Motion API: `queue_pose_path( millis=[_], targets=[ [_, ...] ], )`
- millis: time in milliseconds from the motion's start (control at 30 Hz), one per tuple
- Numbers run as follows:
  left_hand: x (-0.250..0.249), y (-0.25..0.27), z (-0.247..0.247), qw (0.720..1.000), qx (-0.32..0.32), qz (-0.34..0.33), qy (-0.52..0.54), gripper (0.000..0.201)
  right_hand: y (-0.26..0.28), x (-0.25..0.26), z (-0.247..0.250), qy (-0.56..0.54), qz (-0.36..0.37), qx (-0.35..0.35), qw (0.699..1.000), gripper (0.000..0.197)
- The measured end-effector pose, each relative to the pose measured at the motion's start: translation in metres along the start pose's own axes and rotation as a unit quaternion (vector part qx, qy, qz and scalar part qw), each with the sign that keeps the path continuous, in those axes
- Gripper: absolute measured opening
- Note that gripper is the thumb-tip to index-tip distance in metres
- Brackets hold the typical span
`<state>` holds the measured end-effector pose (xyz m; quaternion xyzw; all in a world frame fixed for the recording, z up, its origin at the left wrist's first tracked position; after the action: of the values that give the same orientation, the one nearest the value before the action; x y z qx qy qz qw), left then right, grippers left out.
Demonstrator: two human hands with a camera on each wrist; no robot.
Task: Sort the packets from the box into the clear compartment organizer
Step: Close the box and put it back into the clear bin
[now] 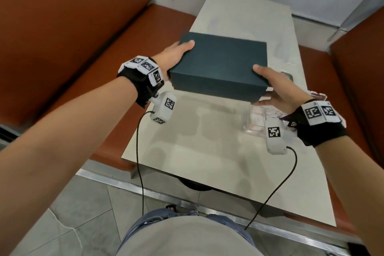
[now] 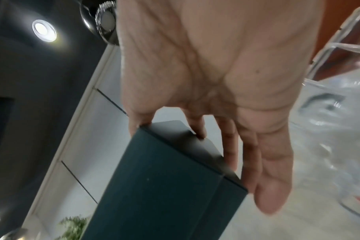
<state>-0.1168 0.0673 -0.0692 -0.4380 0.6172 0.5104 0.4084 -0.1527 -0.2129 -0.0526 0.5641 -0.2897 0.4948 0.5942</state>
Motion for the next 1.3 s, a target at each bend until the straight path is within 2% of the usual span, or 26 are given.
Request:
queue_pose_path(
  millis=[133,233,300,367,433,500,567,600,667,733,867,967,1067,1100,1167,1267,1300],
  targets=[
    [-0.039,-0.013,-0.026,0.999,-0.005,-0.039,0.02,0.047,0.002,0.035,0.029,-0.034,0.024,0.033,0.999,0.041],
    [-0.056,-0.027,-0.047,0.996,-0.029,-0.069,0.042,0.049,-0.002,0.059,0.052,-0.057,0.067,-0.019,0.996,0.039],
    [-0.06,-0.038,-0.061,0.996,-0.046,-0.065,0.047,0.048,-0.006,0.072,0.067,-0.067,0.087,-0.056,0.992,0.037],
    [-0.059,-0.05,-0.073,0.996,-0.073,-0.052,0.006,0.045,-0.013,0.082,0.081,-0.071,0.093,-0.095,0.989,0.04],
    [-0.054,-0.062,-0.081,0.991,-0.094,-0.047,-0.085,0.042,-0.023,0.086,0.093,-0.079,0.091,-0.144,0.982,0.054],
    [-0.048,-0.074,-0.086,0.972,-0.102,-0.051,-0.207,0.038,-0.034,0.086,0.102,-0.086,0.085,-0.19,0.974,0.065],
    [-0.042,-0.085,-0.09,0.928,-0.106,-0.056,-0.352,0.035,-0.046,0.083,0.108,-0.099,0.069,-0.221,0.968,0.069],
    [-0.04,-0.09,-0.093,0.904,-0.116,-0.062,-0.407,0.041,-0.051,0.082,0.11,-0.104,0.064,-0.234,0.965,0.069],
    [-0.039,-0.099,-0.096,0.873,-0.14,-0.08,-0.46,0.053,-0.062,0.081,0.112,-0.094,0.066,-0.271,0.956,0.069],
    [-0.039,-0.107,-0.098,0.858,-0.146,-0.09,-0.484,0.054,-0.074,0.082,0.112,-0.062,0.07,-0.292,0.952,0.068],
    [-0.037,-0.116,-0.099,0.825,-0.142,-0.078,-0.541,0.047,-0.102,0.08,0.102,-0.002,0.031,-0.255,0.966,0.069],
    [-0.031,-0.119,-0.099,0.794,-0.121,-0.085,-0.59,0.049,-0.126,0.079,0.089,0.034,0.003,-0.224,0.974,0.068],
    [-0.025,-0.122,-0.095,0.805,-0.136,-0.082,-0.572,0.044,-0.151,0.079,0.078,0.049,-0.025,-0.198,0.979,0.068],
    [-0.023,-0.121,-0.095,0.811,-0.138,-0.091,-0.561,0.048,-0.159,0.079,0.075,0.054,-0.036,-0.194,0.979,0.069],
    [-0.022,-0.122,-0.095,0.801,-0.14,-0.11,-0.571,0.055,-0.174,0.077,0.073,0.081,-0.061,-0.189,0.977,0.072],
    [-0.026,-0.119,-0.099,0.791,-0.15,-0.117,-0.581,0.049,-0.193,0.069,0.074,0.151,-0.09,-0.192,0.965,0.072],
    [-0.02,-0.122,-0.101,0.779,-0.138,-0.125,-0.599,0.047,-0.196,0.067,0.075,0.167,-0.095,-0.186,0.964,0.067]
  ],
)
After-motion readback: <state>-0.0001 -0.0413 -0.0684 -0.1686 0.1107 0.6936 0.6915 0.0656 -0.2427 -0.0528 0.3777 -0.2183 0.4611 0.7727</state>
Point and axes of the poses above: each hand's wrist, its own y-axis away from the middle knuckle, its own z-axis out of the back of the hand, x = y × z, the point moved 3 cm from there along -y, towards the middle knuckle, and after that the axes turned 2 degrees about -z, right-handed, at the moved point
